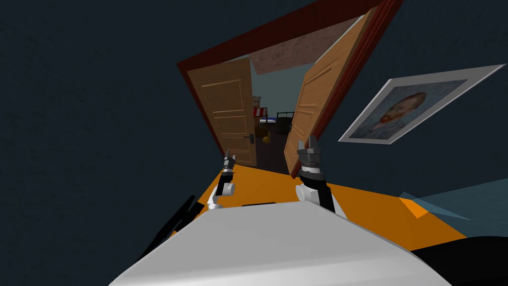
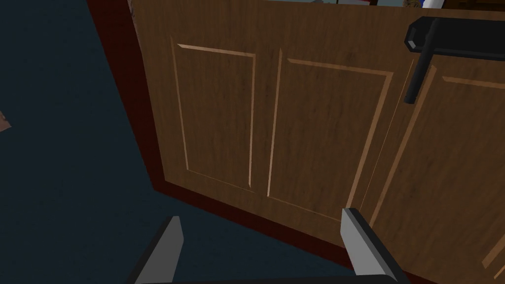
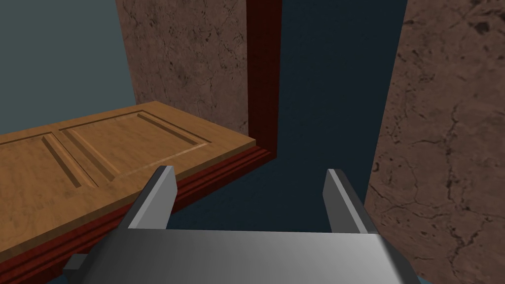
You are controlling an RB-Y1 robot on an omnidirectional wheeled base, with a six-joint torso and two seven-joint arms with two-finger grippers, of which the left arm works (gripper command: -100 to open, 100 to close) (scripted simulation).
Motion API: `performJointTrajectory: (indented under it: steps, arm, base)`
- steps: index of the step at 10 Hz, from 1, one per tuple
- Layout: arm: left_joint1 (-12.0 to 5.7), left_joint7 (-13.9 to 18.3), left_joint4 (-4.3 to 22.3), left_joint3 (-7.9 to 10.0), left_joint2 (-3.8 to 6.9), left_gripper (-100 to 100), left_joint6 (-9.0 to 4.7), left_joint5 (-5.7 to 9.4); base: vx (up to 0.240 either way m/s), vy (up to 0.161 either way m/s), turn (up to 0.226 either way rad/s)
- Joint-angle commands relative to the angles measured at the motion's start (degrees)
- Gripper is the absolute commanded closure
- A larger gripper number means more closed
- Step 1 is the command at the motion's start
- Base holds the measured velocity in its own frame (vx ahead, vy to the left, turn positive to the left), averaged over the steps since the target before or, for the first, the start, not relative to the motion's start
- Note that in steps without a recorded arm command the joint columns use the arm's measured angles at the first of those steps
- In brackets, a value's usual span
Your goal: Push the door open
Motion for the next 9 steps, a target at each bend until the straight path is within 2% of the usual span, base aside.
performJointTrajectory:
  steps: [1,2,3,4,6,7,8,9]
  arm:
    - [-2.25,0.0,2.9,-0.07,0.36,-100,0.29,0.03]
    - [-2.25,0.0,3.6,-0.07,0.36,-100,0.29,0.03]
    - [-3.68,0.0,5.8,-0.14,0.57,-100,0.27,0.03]
    - [-3.68,0.0,5.9,-0.14,0.57,-100,0.27,0.03]
    - [-6.53,0.0,9.9,-0.27,0.98,-100,0.24,0.04]
    - [-6.53,0.0,10.5,-0.27,0.98,-100,0.24,0.04]
    - [-7.96,0.0,12.5,-0.34,1.15,-100,0.22,0.04]
    - [-7.96,0.0,12.8,-0.34,1.15,-100,0.22,0.04]
  base:
    - [0.088,0.024,-0.064]
    - [0.062,0.019,-0.014]
    - [0.050,0.018,-0.030]
    - [0.042,0.021,-0.020]
    - [0.067,0.027,-0.052]
    - [0.065,0.019,-0.020]
    - [0.060,0.019,-0.027]
    - [0.045,0.015,-0.022]
